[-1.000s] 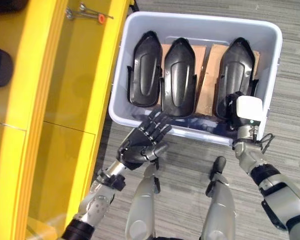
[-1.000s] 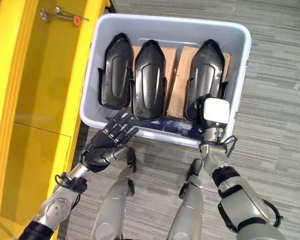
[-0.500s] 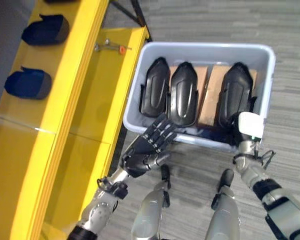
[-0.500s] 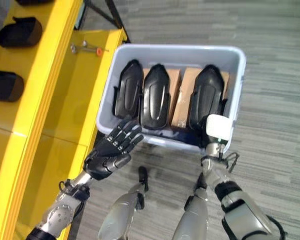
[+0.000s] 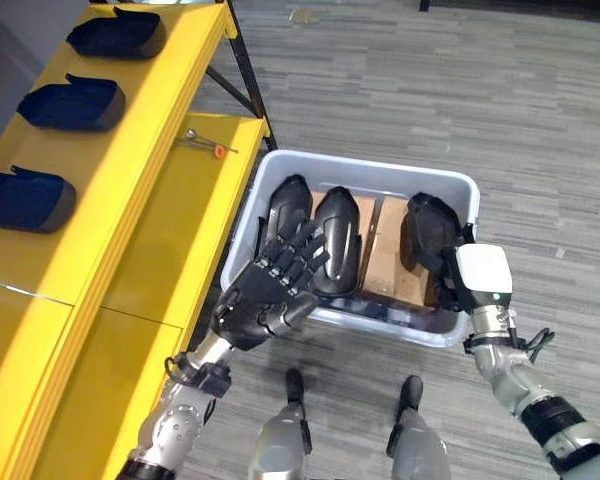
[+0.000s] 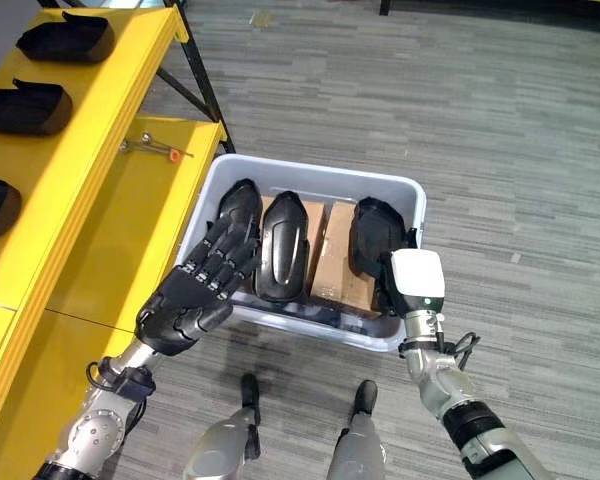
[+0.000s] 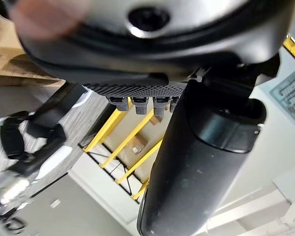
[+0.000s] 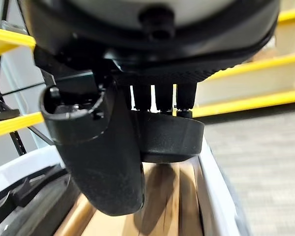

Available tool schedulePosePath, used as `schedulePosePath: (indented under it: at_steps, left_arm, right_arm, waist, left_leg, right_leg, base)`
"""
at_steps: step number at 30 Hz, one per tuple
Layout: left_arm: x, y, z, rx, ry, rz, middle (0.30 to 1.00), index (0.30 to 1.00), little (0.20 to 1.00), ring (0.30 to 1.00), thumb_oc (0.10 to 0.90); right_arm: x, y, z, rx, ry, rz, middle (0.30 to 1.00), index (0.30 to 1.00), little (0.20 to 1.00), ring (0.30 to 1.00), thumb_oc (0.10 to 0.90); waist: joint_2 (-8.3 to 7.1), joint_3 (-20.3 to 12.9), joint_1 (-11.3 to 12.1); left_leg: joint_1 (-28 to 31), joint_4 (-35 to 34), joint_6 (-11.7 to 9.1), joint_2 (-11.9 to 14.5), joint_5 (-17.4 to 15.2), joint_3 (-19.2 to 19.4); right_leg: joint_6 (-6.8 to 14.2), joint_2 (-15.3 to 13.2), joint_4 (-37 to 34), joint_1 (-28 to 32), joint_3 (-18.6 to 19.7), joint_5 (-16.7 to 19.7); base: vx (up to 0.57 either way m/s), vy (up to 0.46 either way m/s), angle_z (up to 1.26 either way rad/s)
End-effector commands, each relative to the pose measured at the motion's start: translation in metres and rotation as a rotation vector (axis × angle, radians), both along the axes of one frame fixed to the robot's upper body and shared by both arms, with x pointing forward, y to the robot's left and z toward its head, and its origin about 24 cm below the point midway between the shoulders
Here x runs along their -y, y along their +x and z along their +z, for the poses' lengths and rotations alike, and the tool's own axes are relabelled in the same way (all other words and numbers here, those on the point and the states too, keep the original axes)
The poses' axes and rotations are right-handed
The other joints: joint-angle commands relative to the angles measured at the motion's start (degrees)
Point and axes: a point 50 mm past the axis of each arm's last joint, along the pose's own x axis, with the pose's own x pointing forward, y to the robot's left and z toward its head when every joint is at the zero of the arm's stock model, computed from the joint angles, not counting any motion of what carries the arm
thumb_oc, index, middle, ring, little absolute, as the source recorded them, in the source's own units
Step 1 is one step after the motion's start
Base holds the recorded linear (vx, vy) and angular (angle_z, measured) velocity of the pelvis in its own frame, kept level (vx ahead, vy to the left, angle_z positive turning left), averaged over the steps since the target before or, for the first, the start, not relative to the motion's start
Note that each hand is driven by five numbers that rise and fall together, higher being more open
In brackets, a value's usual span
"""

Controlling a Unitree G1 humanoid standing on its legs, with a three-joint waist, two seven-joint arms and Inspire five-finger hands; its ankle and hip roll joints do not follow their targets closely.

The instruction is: Move parts from the plastic box to the shelf.

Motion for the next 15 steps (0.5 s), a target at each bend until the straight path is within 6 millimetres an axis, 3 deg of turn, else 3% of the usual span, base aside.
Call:
schedulePosePath:
  at_steps: [1, 2, 10, 15]
  left_arm:
    - [0.009, -0.007, 0.018, 0.112, -0.056, -0.082, 1.0, 1.0, 1.0, 1.0, 0.9]
    - [0.007, -0.012, 0.012, 0.095, -0.051, -0.08, 1.0, 1.0, 1.0, 1.0, 0.9]
    - [-0.002, -0.019, 0.0, 0.064, -0.005, -0.038, 1.0, 1.0, 1.0, 1.0, 0.9]
    - [-0.009, -0.019, -0.002, 0.042, -0.004, 0.026, 1.0, 1.0, 1.0, 1.0, 0.9]
  right_arm:
    - [-0.01, 0.014, 0.06, 0.233, -0.051, 0.122, 0.3, 0.3, 0.3, 0.3, 0.4]
    - [-0.015, 0.009, 0.061, 0.224, -0.013, 0.166, 0.3, 0.3, 0.3, 0.3, 0.4]
    - [-0.042, -0.009, 0.063, 0.227, 0.067, 0.334, 0.3, 0.3, 0.3, 0.3, 0.4]
    - [-0.057, -0.016, 0.079, 0.275, 0.131, 0.445, 0.3, 0.3, 0.3, 0.3, 0.4]
  waist:
    - [-0.05, -9.35, 1.78]
    - [-0.7, -11.47, 2.17]
    - [-2.21, -14.87, 2.13]
    - [-3.01, -16.74, 2.34]
  left_leg:
    - [-1.12, 2.45, 1.75, -0.21, -3.93, -1.28]
    - [0.26, 1.71, 1.67, -0.2, -4.09, -1.42]
    - [3.22, -0.69, 1.43, -0.22, -4.03, -1.44]
    - [4.42, -1.49, 1.5, -0.86, -4.65, -0.63]
  right_leg:
    - [-0.01, 0.1, 7.12, 0.89, -0.33, -9.69]
    - [-0.01, 0.24, 6.19, 2.82, -0.95, -9.85]
    - [0.45, 0.5, 3.3, 6.24, -1.68, -9.33]
    - [1.99, -0.7, 0.04, 7.56, -3.15, -7.0]
  base:
    - [0.22, 0.069, 0.05]
    - [0.19, 0.063, 0.04]
    - [0.06, 0.075, 0.03]
    - [-0.02, 0.212, 0.04]
